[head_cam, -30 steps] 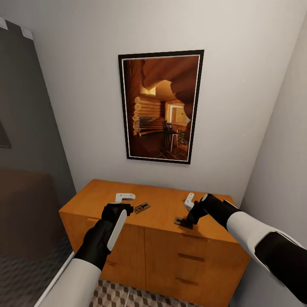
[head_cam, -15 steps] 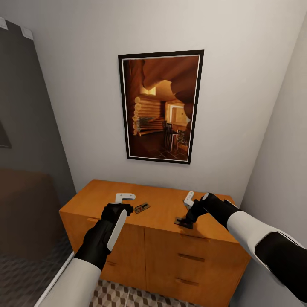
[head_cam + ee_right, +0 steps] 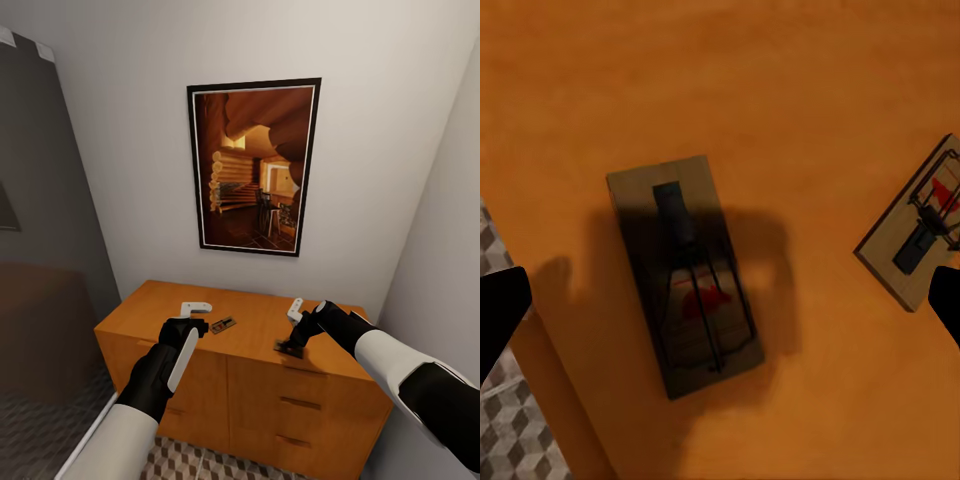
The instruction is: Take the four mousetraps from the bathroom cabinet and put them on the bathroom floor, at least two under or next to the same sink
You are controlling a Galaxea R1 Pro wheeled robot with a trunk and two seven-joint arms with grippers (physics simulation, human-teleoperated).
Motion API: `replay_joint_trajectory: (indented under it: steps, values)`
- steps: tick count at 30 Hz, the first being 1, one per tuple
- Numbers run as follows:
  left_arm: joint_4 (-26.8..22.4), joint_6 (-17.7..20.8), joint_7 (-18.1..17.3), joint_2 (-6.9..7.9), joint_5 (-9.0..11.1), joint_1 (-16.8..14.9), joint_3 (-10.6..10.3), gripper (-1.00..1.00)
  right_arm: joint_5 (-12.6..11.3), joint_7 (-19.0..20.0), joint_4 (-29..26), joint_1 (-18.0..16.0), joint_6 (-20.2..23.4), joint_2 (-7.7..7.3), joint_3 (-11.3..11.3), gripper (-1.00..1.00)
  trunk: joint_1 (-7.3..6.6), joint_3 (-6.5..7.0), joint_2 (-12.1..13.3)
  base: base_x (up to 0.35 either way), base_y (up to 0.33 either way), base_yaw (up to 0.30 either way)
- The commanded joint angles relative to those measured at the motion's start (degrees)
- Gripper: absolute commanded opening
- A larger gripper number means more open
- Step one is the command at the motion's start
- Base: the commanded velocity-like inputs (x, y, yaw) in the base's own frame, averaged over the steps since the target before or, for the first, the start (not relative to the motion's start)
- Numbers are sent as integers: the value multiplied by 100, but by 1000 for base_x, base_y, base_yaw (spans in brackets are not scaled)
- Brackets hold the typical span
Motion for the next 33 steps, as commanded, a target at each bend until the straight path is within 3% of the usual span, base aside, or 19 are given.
replay_joint_trajectory:
  steps: [1, 11, 33]
  values:
    - [-2, 11, 56, 0, 59, -3, -7, 100, 52, 32, -19, 2, 26, -5, -14, 100, 2, -3, -4, 0, 0, 149]
    - [-2, 12, 57, 0, 59, -3, -8, 100, 52, 31, -52, 2, 26, -8, -15, 100, 2, -3, -4, 0, 0, 141]
    - [-2, 16, 57, 0, 58, -5, -8, 100, 51, 40, -64, 2, 27, -10, -15, 100, 2, -3, -4, 0, 0, 9]
